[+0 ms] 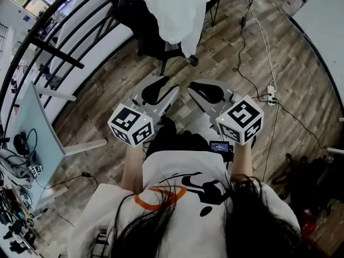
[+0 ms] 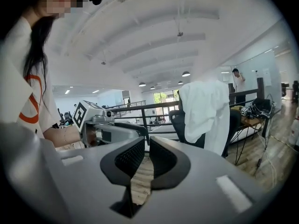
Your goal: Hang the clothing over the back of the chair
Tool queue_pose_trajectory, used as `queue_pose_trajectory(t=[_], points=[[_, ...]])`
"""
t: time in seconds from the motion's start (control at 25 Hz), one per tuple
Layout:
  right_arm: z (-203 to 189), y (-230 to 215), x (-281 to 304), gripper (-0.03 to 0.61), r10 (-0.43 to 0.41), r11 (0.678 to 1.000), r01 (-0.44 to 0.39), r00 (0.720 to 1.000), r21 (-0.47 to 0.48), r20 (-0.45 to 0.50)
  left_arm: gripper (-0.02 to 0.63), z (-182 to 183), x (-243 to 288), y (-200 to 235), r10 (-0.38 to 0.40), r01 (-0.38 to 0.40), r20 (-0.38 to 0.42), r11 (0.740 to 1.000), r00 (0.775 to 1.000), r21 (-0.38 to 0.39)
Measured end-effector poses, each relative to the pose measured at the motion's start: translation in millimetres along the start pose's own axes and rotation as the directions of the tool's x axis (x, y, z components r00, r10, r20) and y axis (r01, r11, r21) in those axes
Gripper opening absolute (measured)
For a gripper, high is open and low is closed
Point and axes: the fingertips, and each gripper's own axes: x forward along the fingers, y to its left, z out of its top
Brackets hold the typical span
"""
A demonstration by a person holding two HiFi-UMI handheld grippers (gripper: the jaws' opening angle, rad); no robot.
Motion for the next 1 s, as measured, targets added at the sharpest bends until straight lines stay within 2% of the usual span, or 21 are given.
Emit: queue_pose_trajectory(t=[0.24, 0.44, 0.84, 1.0], points=[[-2.2, 17.6, 1.4, 0.044, 0.016, 1.0, -0.016, 1.0, 0.007, 0.025, 0.161, -3.1, -19.1, -8.5, 0.022, -0.022, 0.0, 1.0, 1.0, 0.009], [1.1, 26.9, 3.1, 0.029, 0.005, 1.0, -0.006, 0.999, 0.018, 0.045, 0.161, -2.2, -25.7, -11.9, 0.008, -0.008, 0.0, 1.0, 1.0, 0.02], [-3.3, 70.6, 22.9, 0.021, -0.002, 1.0, 0.001, 1.0, 0.029, 0.019, 0.161, -15.9, -63.7, -7.4, -0.004, 0.006, -0.065, 0.999, 0.998, 0.04], [-2.9, 84.2, 33.0, 0.021, 0.006, 0.998, -0.009, 0.999, 0.06, 0.041, 0.161, -22.3, -77.6, -4.7, -0.009, 0.012, -0.078, 0.999, 0.997, 0.036]])
